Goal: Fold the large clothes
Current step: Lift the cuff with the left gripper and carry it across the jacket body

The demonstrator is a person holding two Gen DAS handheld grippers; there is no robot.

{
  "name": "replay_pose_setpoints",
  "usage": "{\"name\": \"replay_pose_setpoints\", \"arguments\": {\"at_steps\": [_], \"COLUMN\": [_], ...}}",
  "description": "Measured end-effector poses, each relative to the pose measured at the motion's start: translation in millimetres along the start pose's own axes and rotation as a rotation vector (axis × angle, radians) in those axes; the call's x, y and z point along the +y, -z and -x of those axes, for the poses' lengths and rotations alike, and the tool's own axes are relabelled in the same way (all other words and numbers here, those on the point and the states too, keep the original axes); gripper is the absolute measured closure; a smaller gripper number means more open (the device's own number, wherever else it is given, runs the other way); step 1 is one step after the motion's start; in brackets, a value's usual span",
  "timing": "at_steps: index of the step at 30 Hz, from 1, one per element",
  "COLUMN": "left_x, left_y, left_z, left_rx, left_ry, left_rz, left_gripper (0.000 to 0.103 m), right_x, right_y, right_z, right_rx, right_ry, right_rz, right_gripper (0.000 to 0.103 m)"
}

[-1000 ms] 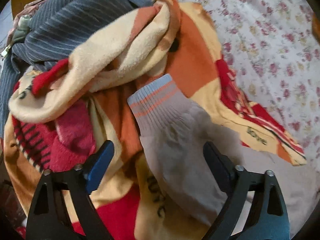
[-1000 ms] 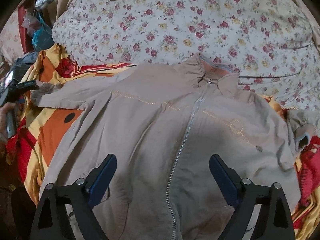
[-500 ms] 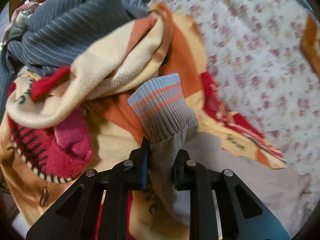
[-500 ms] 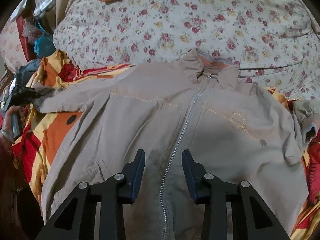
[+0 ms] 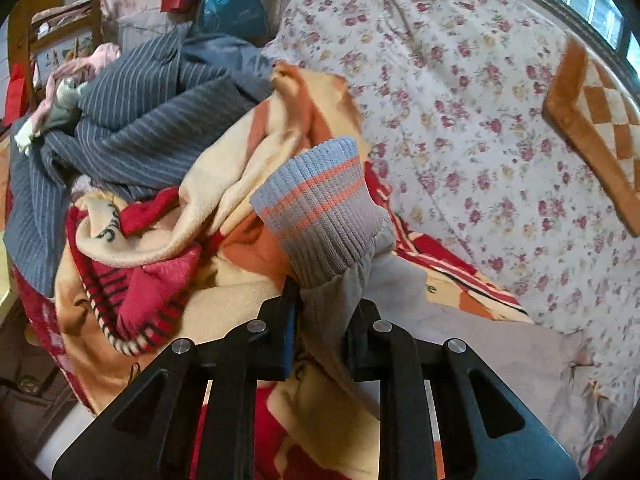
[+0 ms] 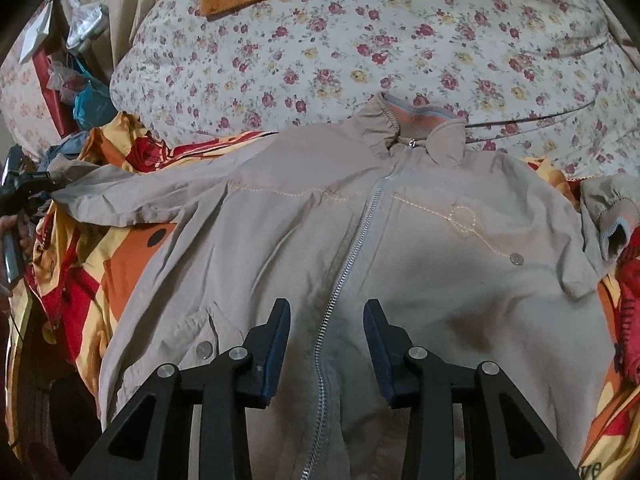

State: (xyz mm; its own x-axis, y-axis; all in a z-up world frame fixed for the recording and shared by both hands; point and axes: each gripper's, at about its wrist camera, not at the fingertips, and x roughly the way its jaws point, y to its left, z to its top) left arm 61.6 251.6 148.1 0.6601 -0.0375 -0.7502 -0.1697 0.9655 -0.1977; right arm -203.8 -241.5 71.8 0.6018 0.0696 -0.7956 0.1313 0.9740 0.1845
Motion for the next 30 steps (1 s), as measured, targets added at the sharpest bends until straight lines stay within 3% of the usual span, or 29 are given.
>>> {"name": "replay_pose_setpoints", "arguments": {"at_steps": [8, 13, 20, 25, 30], "left_x": [-31.6, -11.2, -3.2, 18.9, 36.0], "left_y": [1.8, -2.4, -12.6, -9.3, 3.7], "left_z": [25.2, 21.3, 21.1, 16.6, -11.4], "left_rx": [0.024, 0.061, 0.042, 0.057, 0.092], "left_ry": [-0.012, 0.184, 0.173, 0.294, 0.186], "left_rz": [-0.094, 0.043, 0.051, 0.152, 0.175], "left_gripper": [0.086, 0.086, 0.086, 0.086, 0.086], "right_x": [-7.6, -10.2, -14.8, -14.0, -5.2], "right_y": [3.4, 6.3, 9.2, 9.9, 11.0], "right_z": [8.0, 10.7, 9.2, 5.0, -0.9], "right_rx": [-0.015, -0.014, -0.003, 0.014, 0.03], "right_ry": [-0.021, -0.035, -0.028, -0.035, -0.045], "right_rz": [-0.027, -0.032, -0.044, -0.047, -0.025], "right_gripper": [0.067, 0.067, 0.067, 0.067, 0.067]}}
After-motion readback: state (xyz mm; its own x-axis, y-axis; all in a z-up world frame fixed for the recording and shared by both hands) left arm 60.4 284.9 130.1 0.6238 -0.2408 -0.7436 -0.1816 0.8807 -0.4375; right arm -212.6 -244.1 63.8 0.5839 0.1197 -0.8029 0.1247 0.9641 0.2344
